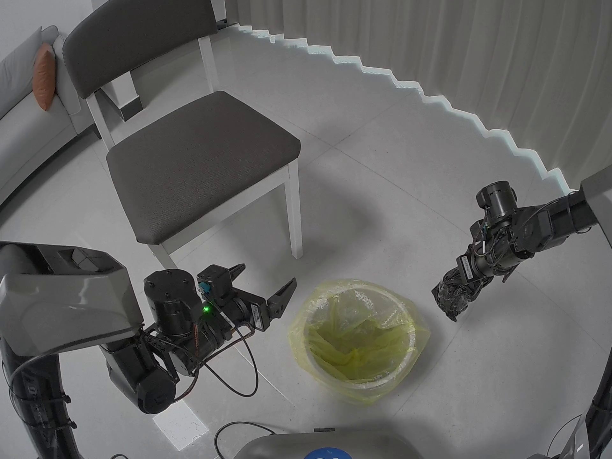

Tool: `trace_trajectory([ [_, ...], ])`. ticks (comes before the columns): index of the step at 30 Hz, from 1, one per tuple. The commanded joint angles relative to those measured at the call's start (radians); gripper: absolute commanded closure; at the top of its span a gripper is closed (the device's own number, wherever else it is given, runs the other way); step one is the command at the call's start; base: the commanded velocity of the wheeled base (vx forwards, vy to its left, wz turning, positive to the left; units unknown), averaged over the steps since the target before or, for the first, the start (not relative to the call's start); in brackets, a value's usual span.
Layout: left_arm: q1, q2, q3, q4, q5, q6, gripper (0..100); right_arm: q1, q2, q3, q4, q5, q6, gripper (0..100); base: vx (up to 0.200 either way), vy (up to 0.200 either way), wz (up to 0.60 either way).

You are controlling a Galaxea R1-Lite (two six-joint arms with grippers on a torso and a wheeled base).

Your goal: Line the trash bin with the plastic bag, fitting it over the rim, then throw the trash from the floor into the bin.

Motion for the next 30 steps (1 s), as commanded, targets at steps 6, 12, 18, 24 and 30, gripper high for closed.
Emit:
trace_trajectory([
  [6,-0.015,-0.074,0.029,-0.01,0.002,0.0,0,0.143,-0.223,0.144,-0.004,-0.001,-0.003,100,0.0,0.0,0.0],
  [12,-0.017,-0.095,0.034,-0.009,0.0,0.0,0,0.25,-0.266,0.164,-0.004,-0.017,-0.001,100,0.0,0.0,0.0],
  [18,-0.021,-0.109,0.04,-0.009,0.0,0.0,0,0.333,-0.257,0.161,-0.006,-0.031,0.002,100,0.0,0.0,0.0],
  [24,-0.021,-0.111,0.041,-0.009,0.0,0.001,0,0.402,-0.194,0.164,-0.021,-0.066,0.011,100,0.0,0.0,0.0],
  [30,-0.02,-0.109,0.041,-0.009,0.0,0.001,0,0.454,-0.102,0.152,-0.055,-0.066,0.008,100,0.0,0.0,0.0],
])
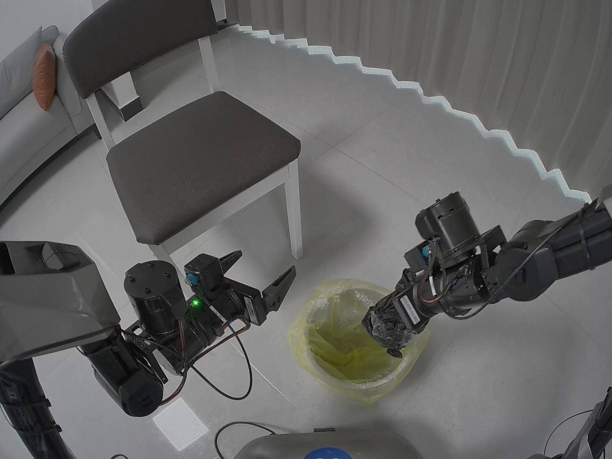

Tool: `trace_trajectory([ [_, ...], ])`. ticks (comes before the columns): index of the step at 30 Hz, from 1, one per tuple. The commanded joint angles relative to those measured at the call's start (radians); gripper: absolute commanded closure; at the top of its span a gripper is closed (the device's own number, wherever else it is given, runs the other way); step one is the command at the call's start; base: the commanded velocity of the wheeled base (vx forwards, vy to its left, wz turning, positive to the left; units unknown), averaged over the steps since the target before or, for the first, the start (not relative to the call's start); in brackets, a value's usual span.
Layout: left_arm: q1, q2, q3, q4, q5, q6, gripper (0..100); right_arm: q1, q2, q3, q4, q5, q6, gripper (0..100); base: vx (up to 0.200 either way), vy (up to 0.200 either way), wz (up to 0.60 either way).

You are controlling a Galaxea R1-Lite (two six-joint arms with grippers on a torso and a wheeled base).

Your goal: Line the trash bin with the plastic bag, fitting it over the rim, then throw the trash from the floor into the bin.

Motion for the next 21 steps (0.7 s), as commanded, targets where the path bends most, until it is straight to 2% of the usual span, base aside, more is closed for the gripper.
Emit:
trace_trajectory([
  [1,0.003,0.0,-0.002,-0.011,-0.001,-0.001,0,0.033,0.087,-0.01,-0.024,-0.001,-0.006,100,0.0,0.0,0.0],
  [21,0.006,0.0,-0.001,-0.011,-0.002,-0.001,0,0.086,0.208,-0.065,-0.03,-0.001,-0.016,100,0.0,0.0,0.0],
])
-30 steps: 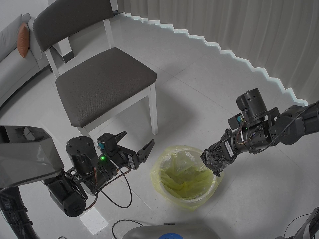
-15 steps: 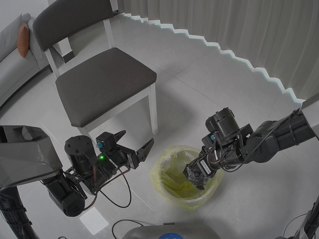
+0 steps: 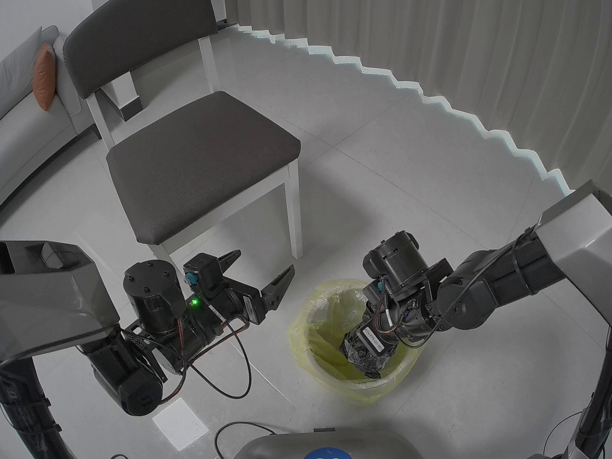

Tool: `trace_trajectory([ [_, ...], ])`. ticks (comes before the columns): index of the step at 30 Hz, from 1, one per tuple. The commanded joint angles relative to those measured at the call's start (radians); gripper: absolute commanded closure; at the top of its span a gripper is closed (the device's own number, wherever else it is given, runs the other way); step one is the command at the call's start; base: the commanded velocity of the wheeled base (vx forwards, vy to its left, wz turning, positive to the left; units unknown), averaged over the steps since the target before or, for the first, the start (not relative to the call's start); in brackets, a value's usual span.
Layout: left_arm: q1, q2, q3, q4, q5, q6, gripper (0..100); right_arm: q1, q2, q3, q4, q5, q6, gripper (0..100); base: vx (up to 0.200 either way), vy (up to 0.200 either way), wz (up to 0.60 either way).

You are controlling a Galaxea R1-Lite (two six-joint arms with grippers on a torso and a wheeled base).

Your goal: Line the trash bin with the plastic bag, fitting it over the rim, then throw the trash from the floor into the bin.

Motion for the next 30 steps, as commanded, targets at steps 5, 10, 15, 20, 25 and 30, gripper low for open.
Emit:
trace_trajectory([
  [5,0.003,0.0,0.001,-0.01,0.0,-0.001,0,-0.002,0.058,-0.03,0.002,0.001,-0.019,100,0.0,0.0,0.0],
  [10,0.007,0.002,-0.001,-0.01,0.0,-0.001,0,0.0,0.09,-0.056,0.006,0.005,-0.021,100,0.0,0.0,0.0],
  [15,0.011,0.003,-0.006,-0.01,0.0,-0.002,0,-0.009,0.145,-0.099,0.01,0.007,-0.032,100,0.0,0.0,0.0],
  [20,0.023,0.008,-0.01,-0.01,-0.002,-0.002,0,-0.018,0.17,-0.142,0.013,0.007,-0.038,100,0.0,0.0,0.0],
  [25,0.025,0.011,-0.012,-0.009,-0.002,-0.002,0,-0.051,0.201,-0.228,0.034,0.007,-0.05,100,0.0,0.0,0.0],
  [30,0.025,0.011,-0.012,-0.009,-0.016,-0.002,0,-0.08,0.196,-0.3,0.076,0.007,-0.055,100,0.0,0.0,0.0],
])
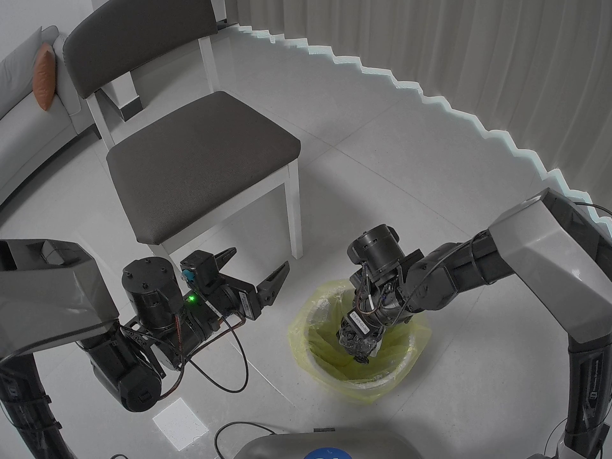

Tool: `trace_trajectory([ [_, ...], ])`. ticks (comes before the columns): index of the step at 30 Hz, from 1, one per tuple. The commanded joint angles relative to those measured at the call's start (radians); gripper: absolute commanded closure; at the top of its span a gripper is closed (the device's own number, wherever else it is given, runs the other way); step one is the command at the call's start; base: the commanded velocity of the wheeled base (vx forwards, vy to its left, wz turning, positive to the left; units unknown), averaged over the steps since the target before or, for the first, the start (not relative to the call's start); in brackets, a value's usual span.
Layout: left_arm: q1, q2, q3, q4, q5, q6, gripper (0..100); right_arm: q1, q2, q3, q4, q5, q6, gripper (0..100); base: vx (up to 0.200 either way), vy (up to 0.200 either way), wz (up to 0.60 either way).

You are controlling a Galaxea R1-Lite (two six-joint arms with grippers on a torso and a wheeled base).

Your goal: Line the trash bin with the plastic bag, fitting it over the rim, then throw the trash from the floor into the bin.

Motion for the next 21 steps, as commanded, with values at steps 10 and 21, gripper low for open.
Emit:
trace_trajectory([
  [10,0.001,-0.003,0.003,-0.01,-0.014,0.0,0,-0.06,0.001,-0.136,0.055,-0.005,-0.01,100,0.0,0.0,0.0],
  [21,-0.001,-0.005,0.003,-0.01,-0.014,0.0,0,0.006,-0.031,-0.044,0.085,-0.006,-0.005,100,0.0,0.0,0.0],
])
